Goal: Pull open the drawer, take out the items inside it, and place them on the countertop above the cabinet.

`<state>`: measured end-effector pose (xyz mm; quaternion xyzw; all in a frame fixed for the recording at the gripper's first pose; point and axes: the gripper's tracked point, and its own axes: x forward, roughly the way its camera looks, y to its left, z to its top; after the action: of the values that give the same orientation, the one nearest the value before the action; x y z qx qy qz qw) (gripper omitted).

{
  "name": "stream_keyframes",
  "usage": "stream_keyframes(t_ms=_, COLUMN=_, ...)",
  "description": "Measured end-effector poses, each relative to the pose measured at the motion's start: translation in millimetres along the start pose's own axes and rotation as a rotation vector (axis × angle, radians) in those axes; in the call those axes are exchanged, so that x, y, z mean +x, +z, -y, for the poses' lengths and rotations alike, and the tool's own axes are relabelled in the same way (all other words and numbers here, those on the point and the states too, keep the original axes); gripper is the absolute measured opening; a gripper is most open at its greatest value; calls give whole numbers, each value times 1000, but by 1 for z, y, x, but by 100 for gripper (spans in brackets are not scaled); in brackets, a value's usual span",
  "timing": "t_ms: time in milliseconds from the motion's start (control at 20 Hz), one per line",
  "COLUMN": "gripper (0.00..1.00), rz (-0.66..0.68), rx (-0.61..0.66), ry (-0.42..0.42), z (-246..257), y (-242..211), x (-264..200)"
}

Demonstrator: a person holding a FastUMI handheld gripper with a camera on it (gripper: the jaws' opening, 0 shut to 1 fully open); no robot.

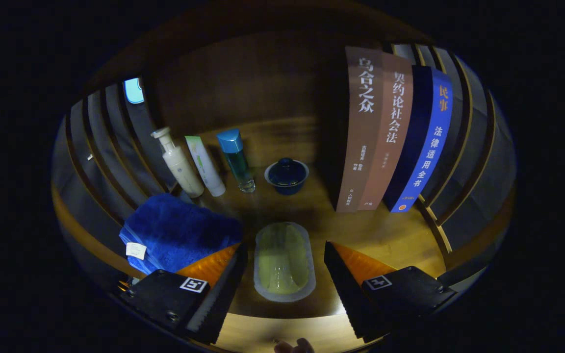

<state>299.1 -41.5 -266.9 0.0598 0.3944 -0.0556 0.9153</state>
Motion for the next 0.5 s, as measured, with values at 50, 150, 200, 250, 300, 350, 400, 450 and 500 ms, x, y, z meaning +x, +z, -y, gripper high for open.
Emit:
stream_keyframes(t_ms=50, gripper=100, rz=18, rx=2, ry=2, z=-1, y=0, x=-9)
stream_keyframes(t_ms=150, gripper=100, rz=70, rx=3, ry=17, z=-6, y=-1, x=-35)
stream_keyframes(t_ms=200, gripper=100, rz=108, rx=0, ry=30, z=-9, y=-1, x=-50)
stream_keyframes(t_ms=250, gripper=100, rz=153, rx=-8, ry=48, z=-14, y=-1, x=-68)
stream_keyframes(t_ms=300, gripper=100, rz=203, rx=-19, ry=61, z=-17, y=-3, x=-87)
stream_keyframes(t_ms=350, gripper=100, rz=252, rx=-32, ry=67, z=-18, y=-5, x=-107)
stream_keyframes(t_ms=400, gripper=99, rz=300, rx=-46, ry=80, z=-22, y=-8, x=-129)
stream_keyframes(t_ms=450, gripper=99, rz=347, rx=-55, ry=87, z=-25, y=-11, x=-149)
stream_keyframes(t_ms=500, gripper=99, rz=392, rx=-60, ry=92, z=-25, y=-15, x=-171)
